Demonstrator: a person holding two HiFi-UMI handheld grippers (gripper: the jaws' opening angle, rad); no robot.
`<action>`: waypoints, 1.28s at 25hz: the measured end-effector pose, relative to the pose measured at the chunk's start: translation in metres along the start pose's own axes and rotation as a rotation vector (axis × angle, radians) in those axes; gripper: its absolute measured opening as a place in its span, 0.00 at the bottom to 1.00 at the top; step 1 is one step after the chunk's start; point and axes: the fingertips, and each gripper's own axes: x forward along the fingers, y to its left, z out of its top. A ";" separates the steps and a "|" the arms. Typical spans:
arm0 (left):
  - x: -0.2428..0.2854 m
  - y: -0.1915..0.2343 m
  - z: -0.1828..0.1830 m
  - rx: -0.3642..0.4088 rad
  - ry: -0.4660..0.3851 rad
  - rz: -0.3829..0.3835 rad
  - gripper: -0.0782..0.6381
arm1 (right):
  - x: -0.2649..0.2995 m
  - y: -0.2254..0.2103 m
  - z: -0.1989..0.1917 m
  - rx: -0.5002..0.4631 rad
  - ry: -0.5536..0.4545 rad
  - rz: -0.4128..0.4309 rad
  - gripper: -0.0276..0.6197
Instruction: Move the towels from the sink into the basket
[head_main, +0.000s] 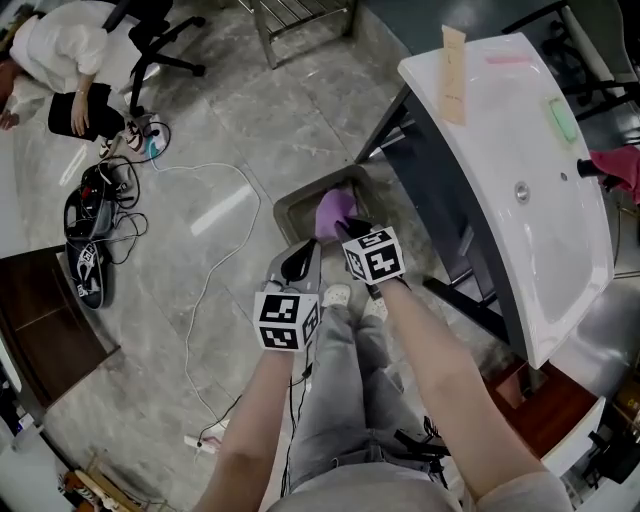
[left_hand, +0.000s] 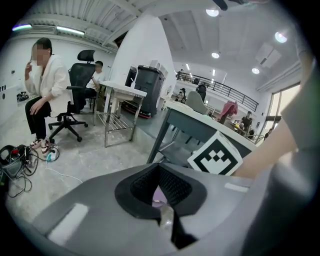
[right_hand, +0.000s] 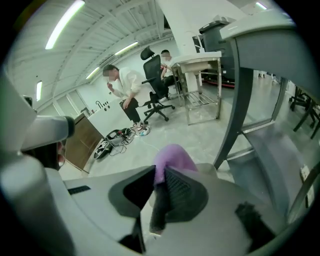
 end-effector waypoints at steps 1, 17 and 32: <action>0.000 0.001 0.000 0.000 -0.001 -0.001 0.12 | 0.004 -0.001 -0.001 -0.006 0.008 -0.011 0.13; -0.011 -0.004 0.007 0.018 -0.006 0.002 0.12 | -0.015 0.023 0.000 -0.073 0.017 0.005 0.25; -0.030 -0.029 0.028 0.016 -0.027 0.060 0.11 | -0.084 0.030 0.030 -0.059 -0.114 -0.026 0.11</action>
